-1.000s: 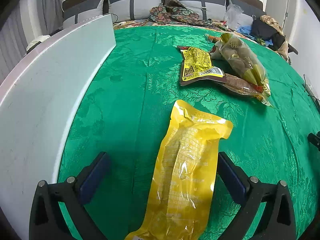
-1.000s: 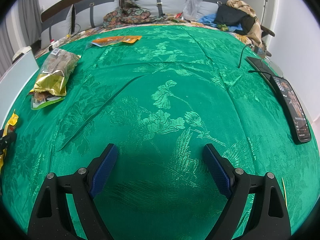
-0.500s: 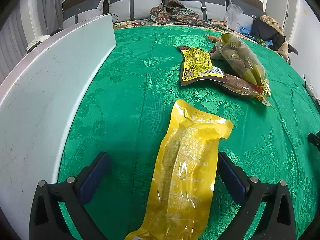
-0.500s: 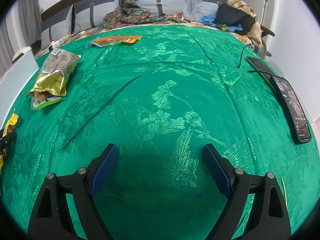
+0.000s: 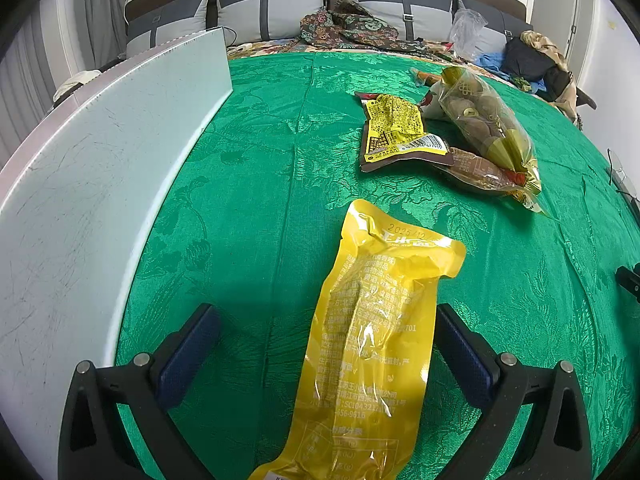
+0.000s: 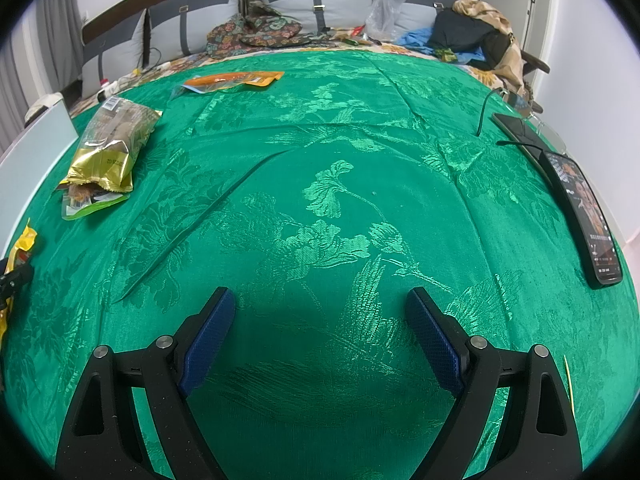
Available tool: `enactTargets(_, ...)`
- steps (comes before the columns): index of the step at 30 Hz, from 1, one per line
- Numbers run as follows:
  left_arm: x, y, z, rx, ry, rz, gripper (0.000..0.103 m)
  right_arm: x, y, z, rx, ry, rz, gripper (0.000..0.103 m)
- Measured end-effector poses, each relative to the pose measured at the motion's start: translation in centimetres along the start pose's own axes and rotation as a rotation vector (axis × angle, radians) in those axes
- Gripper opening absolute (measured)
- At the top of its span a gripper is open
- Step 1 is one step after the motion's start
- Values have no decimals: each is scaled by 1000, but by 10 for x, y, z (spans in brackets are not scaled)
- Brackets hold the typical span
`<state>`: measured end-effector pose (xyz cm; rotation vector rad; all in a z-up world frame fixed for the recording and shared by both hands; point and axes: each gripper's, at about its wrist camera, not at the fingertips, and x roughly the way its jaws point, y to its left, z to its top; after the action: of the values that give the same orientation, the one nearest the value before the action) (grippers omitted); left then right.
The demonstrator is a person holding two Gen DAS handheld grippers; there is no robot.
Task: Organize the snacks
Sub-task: 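Lift the yellow packet with the left tool and hold it, then grasp the clear nut bag with the right tool while the left tool holds the yellow packet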
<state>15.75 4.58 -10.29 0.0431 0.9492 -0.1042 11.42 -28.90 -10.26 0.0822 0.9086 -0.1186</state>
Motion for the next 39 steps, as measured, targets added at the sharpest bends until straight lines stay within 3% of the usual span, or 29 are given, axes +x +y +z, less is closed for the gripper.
enactTargets(28, 0, 0, 0, -1, -1, -1, 103, 0, 0, 0, 0, 1, 0, 90)
enactTargets(31, 0, 1, 0, -1, -1, -1, 103, 2, 3, 7, -9, 42, 9, 90)
enactTargets(33, 0, 1, 0, -1, -1, -1, 103, 1, 9, 21, 33, 74, 97, 89)
enactTargets(35, 0, 1, 0, -1, -1, -1, 103, -8, 27, 44, 68, 40, 224, 89)
enactTargets(39, 0, 1, 0, -1, -1, -1, 103, -8, 75, 94, 61, 26, 398, 89)
